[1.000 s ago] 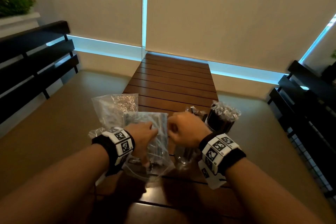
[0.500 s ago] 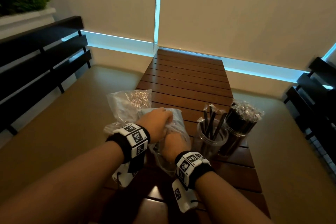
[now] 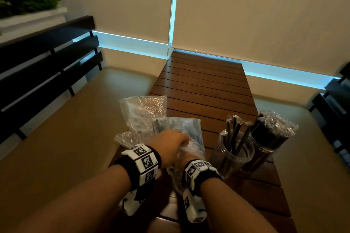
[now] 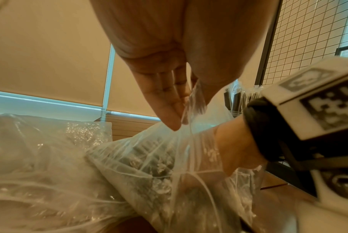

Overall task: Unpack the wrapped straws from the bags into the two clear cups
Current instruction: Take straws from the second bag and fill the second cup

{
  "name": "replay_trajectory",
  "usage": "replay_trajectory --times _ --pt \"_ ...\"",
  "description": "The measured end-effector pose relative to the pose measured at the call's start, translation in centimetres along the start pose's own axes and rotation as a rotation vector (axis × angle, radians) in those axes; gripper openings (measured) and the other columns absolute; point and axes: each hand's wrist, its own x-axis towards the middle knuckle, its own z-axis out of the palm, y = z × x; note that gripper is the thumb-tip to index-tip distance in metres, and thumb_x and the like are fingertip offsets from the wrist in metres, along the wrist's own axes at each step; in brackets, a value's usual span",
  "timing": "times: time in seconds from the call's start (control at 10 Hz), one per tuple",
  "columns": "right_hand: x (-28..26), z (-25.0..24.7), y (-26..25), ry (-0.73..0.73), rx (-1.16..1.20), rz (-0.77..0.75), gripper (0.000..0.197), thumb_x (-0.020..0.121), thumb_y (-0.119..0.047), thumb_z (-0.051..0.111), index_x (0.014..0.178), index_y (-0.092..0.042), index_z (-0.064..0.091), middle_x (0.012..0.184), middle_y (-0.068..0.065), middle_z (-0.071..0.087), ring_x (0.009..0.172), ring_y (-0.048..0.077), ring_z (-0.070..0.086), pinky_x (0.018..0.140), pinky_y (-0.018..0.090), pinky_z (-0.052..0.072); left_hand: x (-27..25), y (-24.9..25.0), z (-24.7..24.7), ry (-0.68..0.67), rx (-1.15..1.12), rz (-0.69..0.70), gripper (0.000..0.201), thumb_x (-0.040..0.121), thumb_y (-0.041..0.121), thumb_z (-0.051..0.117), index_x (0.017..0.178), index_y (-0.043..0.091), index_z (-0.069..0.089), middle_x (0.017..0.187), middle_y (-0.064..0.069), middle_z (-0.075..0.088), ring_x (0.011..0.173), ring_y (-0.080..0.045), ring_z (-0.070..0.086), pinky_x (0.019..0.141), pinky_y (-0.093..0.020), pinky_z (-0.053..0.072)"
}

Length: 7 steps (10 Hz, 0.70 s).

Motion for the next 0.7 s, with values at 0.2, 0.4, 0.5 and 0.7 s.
replay_trajectory --times 0.2,0.4,0.5,0.7 --pt "-0.2 -0.3 0.6 0.165 -0.103 0.032 0.033 0.104 -0.023 0.041 0.133 -0.012 0.050 0.133 0.008 0.053 0.127 0.022 0.048 0.099 0.028 0.038 0.3 -0.4 0.4 -0.045 -0.002 -0.013 0.011 0.086 0.016 0.056 0.090 0.027 0.055 0.093 0.007 0.061 0.085 -0.015 0.057 0.079 -0.035 0.052" --pt "-1.6 -0.7 1.8 0.223 -0.125 0.038 0.040 0.101 -0.021 0.042 0.140 -0.012 0.044 0.143 0.010 0.044 0.137 0.026 0.037 0.112 0.035 0.029 0.7 0.8 0.9 -0.047 0.009 -0.018 0.012 0.086 0.014 0.054 0.094 0.023 0.056 0.095 0.003 0.062 0.089 -0.017 0.057 0.079 -0.035 0.051" --pt "-3.0 -1.0 2.1 0.228 -0.101 -0.001 0.047 0.097 -0.023 0.050 0.142 -0.015 0.042 0.147 0.011 0.042 0.135 0.027 0.040 0.112 0.038 0.032 1.3 1.2 1.1 -0.049 0.024 -0.037 0.015 0.084 0.013 0.054 0.095 0.023 0.059 0.097 0.001 0.062 0.091 -0.019 0.058 0.080 -0.036 0.051" --pt "-10.0 -4.0 3.6 0.141 -0.187 0.143 0.028 0.095 -0.023 0.056 0.118 -0.009 0.061 0.121 0.012 0.061 0.110 0.031 0.060 0.083 0.038 0.046 1.9 2.5 1.8 -0.001 0.049 -0.118 0.033 0.089 0.009 0.049 0.113 0.024 0.064 0.112 0.000 0.061 0.102 -0.019 0.060 0.086 -0.032 0.051"
